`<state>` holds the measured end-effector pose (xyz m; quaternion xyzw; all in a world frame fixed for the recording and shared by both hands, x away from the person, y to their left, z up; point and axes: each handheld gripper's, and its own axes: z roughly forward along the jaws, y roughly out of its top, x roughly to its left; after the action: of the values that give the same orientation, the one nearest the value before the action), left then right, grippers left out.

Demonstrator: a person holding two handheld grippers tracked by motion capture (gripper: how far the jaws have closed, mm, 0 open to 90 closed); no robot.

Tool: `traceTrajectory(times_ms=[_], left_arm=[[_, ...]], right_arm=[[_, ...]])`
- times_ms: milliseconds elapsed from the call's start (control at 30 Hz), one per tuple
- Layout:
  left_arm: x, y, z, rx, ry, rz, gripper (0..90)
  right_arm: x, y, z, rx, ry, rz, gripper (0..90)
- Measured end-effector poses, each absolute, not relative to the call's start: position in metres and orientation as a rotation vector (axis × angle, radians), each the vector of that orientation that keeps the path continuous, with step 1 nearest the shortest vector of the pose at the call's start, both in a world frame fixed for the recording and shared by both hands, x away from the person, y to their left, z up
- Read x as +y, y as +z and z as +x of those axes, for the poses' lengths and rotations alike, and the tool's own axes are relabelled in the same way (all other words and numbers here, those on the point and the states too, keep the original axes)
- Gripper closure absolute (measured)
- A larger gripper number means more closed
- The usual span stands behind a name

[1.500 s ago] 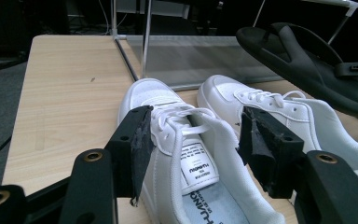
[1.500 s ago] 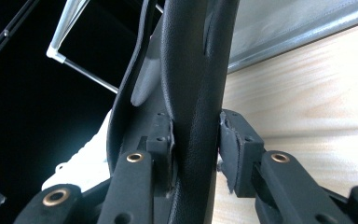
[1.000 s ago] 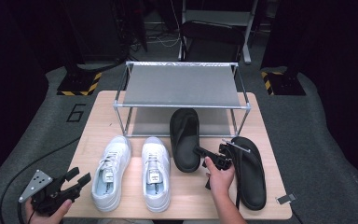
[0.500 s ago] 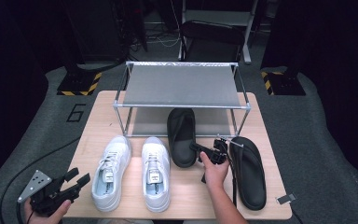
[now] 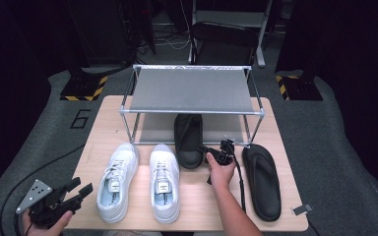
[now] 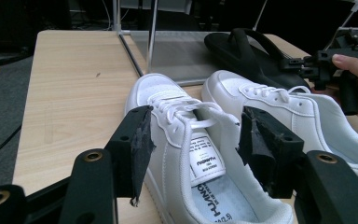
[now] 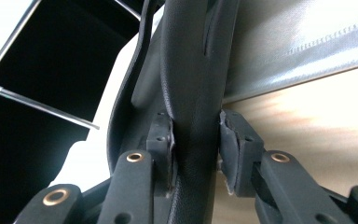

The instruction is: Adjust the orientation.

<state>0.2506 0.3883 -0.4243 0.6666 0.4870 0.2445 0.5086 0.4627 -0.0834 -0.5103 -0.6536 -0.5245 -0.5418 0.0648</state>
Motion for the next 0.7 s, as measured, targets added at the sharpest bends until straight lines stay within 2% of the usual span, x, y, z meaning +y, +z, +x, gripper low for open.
traceTrajectory(times_ms=[700], left_arm=[[0.387, -0.419, 0.253, 1.180, 0.586, 1.637, 44.0]], right_arm=[[-0.072, -0.516, 0.511, -1.562, -1.626, -1.968, 66.5]])
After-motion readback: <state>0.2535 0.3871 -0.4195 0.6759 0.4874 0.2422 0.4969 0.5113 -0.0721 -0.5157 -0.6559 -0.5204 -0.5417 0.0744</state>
